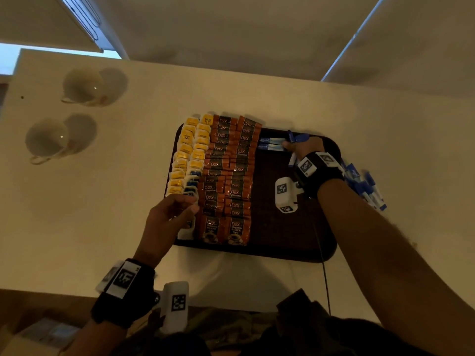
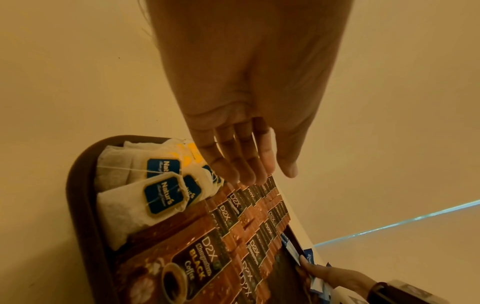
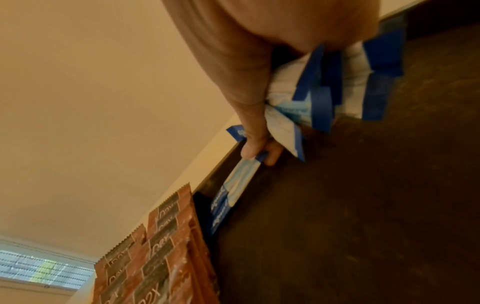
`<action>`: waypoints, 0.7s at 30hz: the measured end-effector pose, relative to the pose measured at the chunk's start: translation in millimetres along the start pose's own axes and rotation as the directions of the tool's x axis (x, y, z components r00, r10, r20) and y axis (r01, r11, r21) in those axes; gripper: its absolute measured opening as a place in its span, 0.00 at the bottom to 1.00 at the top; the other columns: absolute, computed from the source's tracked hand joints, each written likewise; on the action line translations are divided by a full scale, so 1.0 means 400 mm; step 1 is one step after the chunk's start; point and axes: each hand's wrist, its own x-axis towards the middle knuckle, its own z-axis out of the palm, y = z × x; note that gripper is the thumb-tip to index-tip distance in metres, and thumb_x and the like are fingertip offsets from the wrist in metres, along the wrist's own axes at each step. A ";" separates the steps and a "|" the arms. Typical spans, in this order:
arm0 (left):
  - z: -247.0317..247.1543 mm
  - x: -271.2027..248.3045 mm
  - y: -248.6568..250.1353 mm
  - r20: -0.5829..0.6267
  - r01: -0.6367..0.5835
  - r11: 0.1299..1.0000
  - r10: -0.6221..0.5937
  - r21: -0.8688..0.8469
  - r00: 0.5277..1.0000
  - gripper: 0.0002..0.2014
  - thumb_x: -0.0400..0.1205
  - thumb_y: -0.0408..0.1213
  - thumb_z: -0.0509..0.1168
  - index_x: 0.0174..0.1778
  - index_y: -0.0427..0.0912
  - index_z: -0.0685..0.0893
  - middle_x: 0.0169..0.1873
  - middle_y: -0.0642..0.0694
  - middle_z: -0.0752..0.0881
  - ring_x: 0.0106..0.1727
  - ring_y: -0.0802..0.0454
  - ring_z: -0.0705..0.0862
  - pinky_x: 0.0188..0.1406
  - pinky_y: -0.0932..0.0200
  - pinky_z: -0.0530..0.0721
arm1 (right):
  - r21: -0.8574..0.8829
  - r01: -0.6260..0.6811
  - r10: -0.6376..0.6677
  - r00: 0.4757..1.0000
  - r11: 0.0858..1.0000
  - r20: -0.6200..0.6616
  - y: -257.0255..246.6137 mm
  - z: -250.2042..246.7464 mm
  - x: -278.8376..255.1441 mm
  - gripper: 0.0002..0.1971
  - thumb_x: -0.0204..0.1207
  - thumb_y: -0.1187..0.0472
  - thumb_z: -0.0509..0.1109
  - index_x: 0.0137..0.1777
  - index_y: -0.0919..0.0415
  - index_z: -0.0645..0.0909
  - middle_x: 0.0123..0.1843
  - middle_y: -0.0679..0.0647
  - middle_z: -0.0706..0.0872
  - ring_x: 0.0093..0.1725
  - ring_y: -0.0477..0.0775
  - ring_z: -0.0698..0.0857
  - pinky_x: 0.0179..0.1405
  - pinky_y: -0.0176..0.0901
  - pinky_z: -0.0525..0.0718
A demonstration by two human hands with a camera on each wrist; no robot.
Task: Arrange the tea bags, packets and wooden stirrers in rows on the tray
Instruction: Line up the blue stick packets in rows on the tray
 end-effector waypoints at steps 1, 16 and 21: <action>0.002 0.000 0.001 0.002 -0.004 1.000 0.004 0.007 1.000 0.06 0.78 0.31 0.68 0.50 0.38 0.84 0.49 0.44 0.87 0.47 0.50 0.86 0.35 0.62 0.86 | 0.014 0.001 -0.001 1.000 1.000 -0.009 0.003 -0.001 0.000 0.23 0.70 0.47 0.77 0.29 0.59 0.68 0.28 0.53 0.73 0.25 0.49 0.72 0.20 0.40 0.64; 0.058 -0.015 0.082 0.043 -0.117 0.991 0.115 0.067 0.992 0.04 0.81 0.36 0.65 0.46 0.45 0.85 0.37 0.48 0.88 0.37 0.54 0.86 0.36 0.57 0.86 | 0.511 0.012 -0.271 0.859 0.859 0.435 0.006 -0.074 -0.251 0.03 0.77 0.62 0.70 0.46 0.61 0.83 0.39 0.53 0.86 0.35 0.46 0.82 0.31 0.35 0.81; 0.155 0.016 0.227 0.217 -0.310 0.950 0.297 0.031 0.930 0.06 0.81 0.37 0.64 0.51 0.47 0.86 0.44 0.50 0.87 0.39 0.66 0.84 0.36 0.71 0.81 | 0.466 0.113 -0.381 0.754 0.878 0.535 0.016 -0.100 -0.362 0.07 0.77 0.63 0.69 0.51 0.66 0.83 0.38 0.54 0.87 0.33 0.44 0.83 0.33 0.31 0.81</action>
